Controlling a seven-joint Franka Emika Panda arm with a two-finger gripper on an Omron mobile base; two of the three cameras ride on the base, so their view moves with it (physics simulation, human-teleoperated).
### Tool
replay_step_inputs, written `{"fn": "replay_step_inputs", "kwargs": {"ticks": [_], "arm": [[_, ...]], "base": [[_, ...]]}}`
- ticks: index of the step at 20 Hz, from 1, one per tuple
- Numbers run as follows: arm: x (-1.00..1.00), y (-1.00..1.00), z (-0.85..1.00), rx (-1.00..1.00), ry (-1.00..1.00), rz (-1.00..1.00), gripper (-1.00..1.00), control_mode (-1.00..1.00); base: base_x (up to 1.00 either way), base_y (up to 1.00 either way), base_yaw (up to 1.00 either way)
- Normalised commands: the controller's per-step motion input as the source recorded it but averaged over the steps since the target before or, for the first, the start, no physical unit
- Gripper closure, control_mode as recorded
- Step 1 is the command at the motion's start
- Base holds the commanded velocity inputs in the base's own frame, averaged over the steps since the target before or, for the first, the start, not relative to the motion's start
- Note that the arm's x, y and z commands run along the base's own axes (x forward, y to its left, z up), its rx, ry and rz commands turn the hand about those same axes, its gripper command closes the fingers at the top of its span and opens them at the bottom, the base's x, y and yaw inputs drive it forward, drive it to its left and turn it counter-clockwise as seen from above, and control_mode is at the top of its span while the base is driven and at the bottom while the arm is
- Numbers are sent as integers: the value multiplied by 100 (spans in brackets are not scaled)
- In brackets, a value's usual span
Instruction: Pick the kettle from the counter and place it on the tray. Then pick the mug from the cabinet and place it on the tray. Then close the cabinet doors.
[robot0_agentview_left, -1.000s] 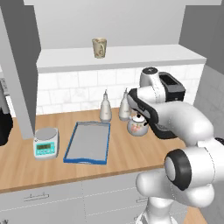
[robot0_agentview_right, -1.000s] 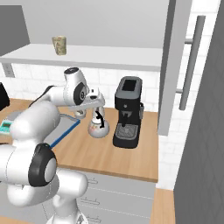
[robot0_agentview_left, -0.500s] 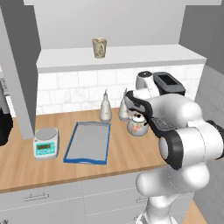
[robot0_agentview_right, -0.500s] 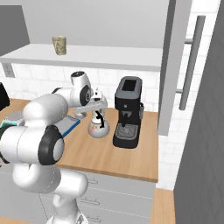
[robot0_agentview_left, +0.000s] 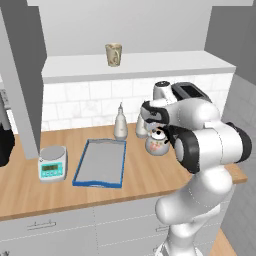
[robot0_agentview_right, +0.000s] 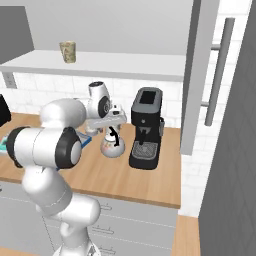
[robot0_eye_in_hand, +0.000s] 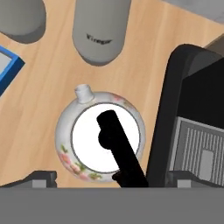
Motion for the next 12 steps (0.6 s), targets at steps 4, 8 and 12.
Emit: {"fn": "replay_step_inputs", "kwargs": {"ticks": [4, 8, 12], "arm": [[26, -8, -24, 0, 10, 0, -100, -100], [22, -8, -26, 0, 10, 0, -100, -100], [12, -9, -18, 0, 9, 0, -100, -100]], "base": [[0, 0, 0], [0, 0, 0], [0, 0, 0]]}}
